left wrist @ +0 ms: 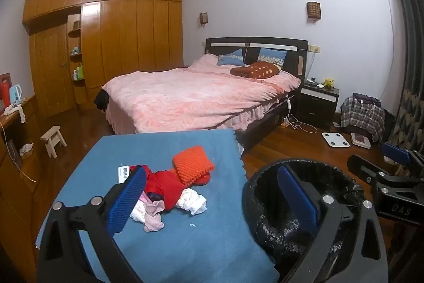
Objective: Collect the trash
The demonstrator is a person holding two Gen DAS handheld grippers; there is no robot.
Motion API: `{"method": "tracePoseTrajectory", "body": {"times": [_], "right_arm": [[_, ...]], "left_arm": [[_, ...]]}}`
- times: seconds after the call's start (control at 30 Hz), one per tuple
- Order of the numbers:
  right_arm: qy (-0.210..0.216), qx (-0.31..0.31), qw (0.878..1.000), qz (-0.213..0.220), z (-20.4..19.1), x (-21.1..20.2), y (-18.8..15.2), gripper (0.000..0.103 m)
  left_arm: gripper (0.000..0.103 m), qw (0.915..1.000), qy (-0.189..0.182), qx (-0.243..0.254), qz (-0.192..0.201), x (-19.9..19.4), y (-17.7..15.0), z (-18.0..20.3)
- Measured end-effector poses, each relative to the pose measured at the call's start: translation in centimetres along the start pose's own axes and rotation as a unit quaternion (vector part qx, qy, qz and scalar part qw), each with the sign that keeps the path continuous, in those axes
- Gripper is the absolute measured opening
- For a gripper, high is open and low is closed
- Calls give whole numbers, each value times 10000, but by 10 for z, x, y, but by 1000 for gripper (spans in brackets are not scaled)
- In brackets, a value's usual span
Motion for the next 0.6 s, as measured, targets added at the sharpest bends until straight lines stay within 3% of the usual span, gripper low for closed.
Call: {"method": "tracePoseTrajectory", "body": {"times": [0.6], "right_arm": [[13, 20, 10000, -20, 0, 1, -1, 98]], "left_arm": [[97, 10000, -11, -12, -11, 0, 1, -2]]}}
Point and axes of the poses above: each gripper's, at about its wrist camera, not at the fingertips, and x roughly the way its jaws point, z to its right, y to its top, the point moved 2 cm from there along x, roughly the way its jaws point, and after that the axes turned 1 degree about z, right-handed, at the moved point
